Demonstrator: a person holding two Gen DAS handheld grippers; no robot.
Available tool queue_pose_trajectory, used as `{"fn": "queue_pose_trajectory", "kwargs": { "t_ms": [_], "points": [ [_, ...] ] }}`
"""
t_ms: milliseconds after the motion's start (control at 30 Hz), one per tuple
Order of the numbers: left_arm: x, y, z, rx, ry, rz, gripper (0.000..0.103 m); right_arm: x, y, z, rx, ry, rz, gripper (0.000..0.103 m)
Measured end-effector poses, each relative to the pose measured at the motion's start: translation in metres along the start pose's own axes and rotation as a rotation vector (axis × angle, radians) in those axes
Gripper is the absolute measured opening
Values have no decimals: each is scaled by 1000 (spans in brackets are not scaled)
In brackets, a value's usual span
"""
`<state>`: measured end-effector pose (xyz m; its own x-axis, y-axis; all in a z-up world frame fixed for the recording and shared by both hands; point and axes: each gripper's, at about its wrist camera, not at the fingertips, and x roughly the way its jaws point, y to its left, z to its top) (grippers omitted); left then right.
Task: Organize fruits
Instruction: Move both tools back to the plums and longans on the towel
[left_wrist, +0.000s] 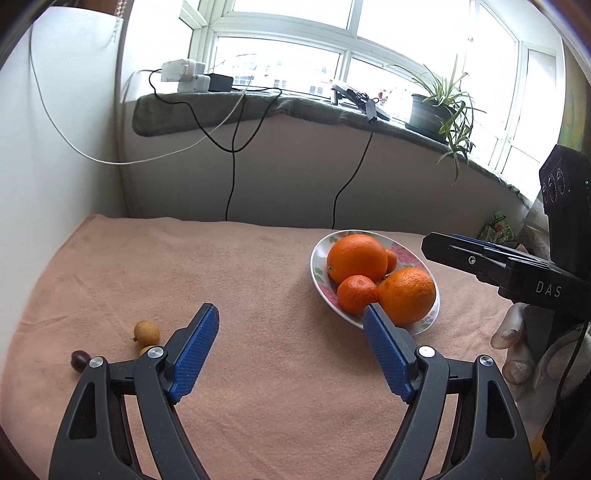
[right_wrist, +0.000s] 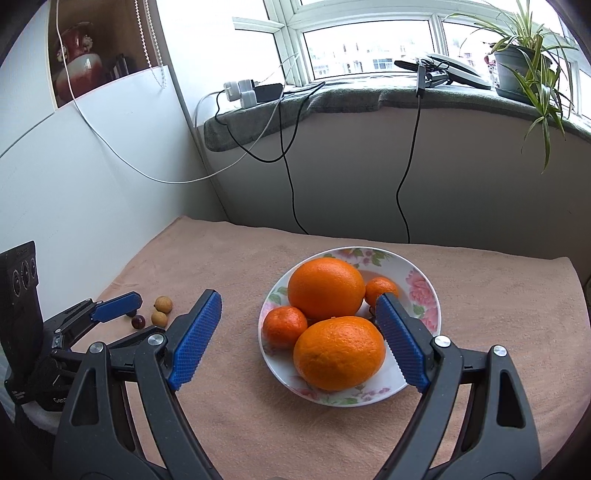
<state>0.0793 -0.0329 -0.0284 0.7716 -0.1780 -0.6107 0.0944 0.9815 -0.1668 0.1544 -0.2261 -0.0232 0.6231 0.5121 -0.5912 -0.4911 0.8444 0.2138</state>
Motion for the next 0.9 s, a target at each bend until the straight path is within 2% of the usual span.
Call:
{"fn": "queue_pose_trajectory", "kwargs": {
  "t_ms": [267, 433, 733, 900],
  "points": [
    [-16, 44, -17, -36, -2, 77, 81, 11, 36, -7, -38, -6, 60, 88],
    [-28, 85, -33, -114, -11, 118, 81, 22, 58, -12, -72, 6, 85, 88],
    [-38, 132, -58, -162, 34, 181, 80, 55, 102, -22, -157, 85, 153, 88],
    [-36, 152, -61, -203, 44, 181, 80, 74, 126, -29, -206, 121, 172, 88]
  ]
}}
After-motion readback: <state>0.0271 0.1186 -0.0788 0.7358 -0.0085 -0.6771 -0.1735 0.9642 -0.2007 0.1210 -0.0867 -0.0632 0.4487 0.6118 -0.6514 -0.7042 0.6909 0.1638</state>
